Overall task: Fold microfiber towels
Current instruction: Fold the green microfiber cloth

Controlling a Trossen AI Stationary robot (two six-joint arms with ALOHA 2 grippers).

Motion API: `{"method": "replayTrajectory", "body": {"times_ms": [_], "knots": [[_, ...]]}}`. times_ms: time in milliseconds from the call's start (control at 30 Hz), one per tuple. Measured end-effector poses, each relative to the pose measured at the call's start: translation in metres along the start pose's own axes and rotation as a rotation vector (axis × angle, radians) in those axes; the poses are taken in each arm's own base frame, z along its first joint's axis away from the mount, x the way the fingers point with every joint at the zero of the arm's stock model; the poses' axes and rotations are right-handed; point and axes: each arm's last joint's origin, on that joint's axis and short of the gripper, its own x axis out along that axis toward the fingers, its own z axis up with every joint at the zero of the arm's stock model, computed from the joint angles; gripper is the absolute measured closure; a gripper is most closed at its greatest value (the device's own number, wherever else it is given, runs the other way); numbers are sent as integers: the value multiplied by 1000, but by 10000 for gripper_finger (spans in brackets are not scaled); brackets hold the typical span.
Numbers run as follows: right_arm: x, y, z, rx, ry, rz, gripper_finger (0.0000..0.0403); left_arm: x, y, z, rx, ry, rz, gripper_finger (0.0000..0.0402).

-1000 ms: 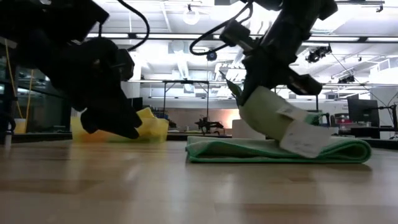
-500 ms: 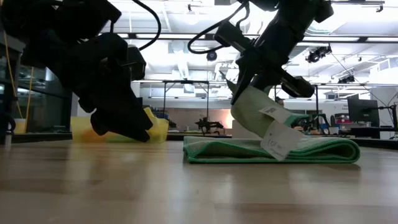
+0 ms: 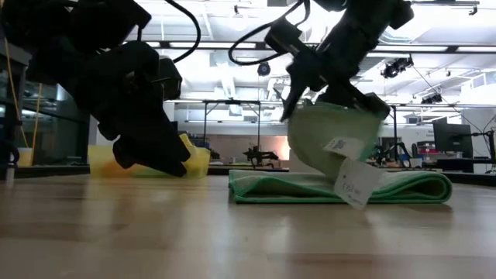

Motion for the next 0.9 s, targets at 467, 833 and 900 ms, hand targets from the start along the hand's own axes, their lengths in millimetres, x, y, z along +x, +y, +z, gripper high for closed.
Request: {"method": "replayTrajectory", "body": {"times_ms": [467,833,900], "knots": [[-31,21,21,-60,-132,214,191,0,0,0,0,13,-16,204],[-74,-27,12,-234,33,-146,192,-9,3,18,-27,50,-156,204],[-68,-39,4,-227,67,-190,192,-14,2,24,-35,32,-180,204]]}}
